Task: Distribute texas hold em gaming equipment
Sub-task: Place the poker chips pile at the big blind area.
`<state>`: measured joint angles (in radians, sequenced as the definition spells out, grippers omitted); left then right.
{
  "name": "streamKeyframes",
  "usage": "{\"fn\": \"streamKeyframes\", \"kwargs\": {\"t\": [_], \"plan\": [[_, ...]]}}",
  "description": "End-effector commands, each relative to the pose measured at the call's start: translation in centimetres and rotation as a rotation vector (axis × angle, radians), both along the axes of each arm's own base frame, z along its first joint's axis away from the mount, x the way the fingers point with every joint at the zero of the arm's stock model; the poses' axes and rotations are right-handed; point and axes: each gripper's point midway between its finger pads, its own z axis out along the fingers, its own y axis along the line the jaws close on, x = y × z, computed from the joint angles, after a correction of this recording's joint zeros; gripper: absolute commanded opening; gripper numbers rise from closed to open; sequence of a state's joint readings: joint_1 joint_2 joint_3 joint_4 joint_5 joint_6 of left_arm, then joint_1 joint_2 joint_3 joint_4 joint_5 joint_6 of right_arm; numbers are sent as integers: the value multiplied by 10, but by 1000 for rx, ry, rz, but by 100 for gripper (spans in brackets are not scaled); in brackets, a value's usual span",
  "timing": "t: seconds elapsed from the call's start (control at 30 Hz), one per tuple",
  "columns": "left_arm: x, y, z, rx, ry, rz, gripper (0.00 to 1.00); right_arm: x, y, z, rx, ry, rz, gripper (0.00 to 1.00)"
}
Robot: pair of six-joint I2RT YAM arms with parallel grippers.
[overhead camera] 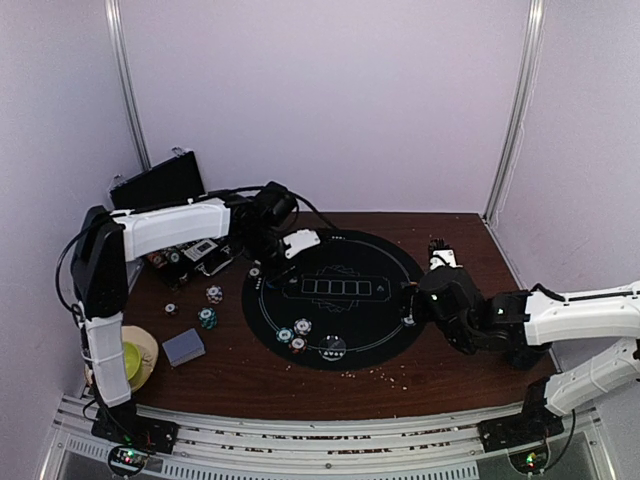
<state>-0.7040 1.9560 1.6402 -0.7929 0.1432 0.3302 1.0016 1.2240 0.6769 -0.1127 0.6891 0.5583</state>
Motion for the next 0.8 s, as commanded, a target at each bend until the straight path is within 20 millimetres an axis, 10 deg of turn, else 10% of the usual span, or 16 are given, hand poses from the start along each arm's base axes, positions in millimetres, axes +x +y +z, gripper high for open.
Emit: {"fn": "streamKeyframes", "kwargs": {"t": [0.0, 0.37, 0.77], "plan": [[-8, -46, -2, -17, 21, -123, 16, -1, -17, 10, 23, -54, -62, 100], [-21, -144, -2, -135, 0, -309, 15, -8, -46, 35, 109, -142, -150, 100], [-12, -199, -12, -218, -89, -353, 15, -14, -58, 49, 160, -190, -160, 100]]}}
